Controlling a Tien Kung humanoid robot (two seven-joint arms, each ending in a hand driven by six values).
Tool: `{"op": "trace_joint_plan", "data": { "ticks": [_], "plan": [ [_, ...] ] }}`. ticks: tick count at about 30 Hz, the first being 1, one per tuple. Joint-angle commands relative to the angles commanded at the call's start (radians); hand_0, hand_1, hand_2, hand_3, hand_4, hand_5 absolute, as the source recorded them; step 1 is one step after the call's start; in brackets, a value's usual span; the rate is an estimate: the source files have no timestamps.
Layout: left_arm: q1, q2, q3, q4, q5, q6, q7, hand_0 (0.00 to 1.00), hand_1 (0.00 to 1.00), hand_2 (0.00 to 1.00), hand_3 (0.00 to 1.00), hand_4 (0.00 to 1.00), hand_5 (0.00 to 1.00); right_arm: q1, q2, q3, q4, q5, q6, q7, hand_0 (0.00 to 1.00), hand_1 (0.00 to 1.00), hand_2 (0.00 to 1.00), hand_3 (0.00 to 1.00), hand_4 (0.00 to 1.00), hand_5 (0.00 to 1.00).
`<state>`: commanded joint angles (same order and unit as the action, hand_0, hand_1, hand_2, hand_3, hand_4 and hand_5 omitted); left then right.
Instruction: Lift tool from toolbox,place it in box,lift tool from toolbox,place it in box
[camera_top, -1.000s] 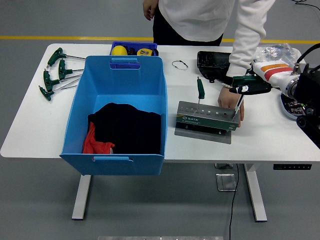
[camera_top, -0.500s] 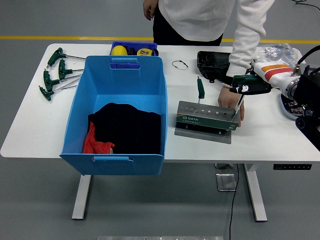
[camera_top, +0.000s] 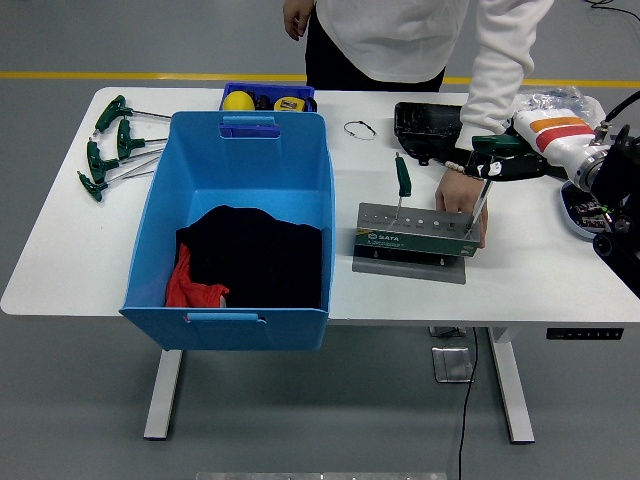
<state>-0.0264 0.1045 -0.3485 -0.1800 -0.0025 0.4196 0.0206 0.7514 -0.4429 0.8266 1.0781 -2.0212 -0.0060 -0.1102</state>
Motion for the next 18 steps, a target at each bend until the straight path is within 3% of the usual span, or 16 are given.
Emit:
{"op": "trace_joint_plan", "data": {
  "ticks": [16,17,18],
  "plan": [
    [0.004,0.002,-0.039,0.000,0.040,0.001,0.008,0.501,0.510,0.530,0.690,0.721,0.664,0.027,-0.050,0.040,0.096,0.008,0.032,-0.033,0.002,0.002,0.002,0.002,0.984,0.766],
    [0.005,0.002,-0.038,0.000,0.039,0.001,0.008,0.501,0.509,0.529,0.691,0.721,0.662,0.030,-0.054,0.045,0.107,0.008,0.036,-0.035,0.002,0.002,0.002,0.002,0.896,0.733],
    [0.006,0.002,-0.040,0.000,0.041,0.001,0.008,0.501,0.509,0.529,0.691,0.721,0.662,0.032,-0.057,0.049,0.115,0.010,0.040,-0.036,0.002,0.002,0.002,0.002,0.896,0.733]
  ]
}}
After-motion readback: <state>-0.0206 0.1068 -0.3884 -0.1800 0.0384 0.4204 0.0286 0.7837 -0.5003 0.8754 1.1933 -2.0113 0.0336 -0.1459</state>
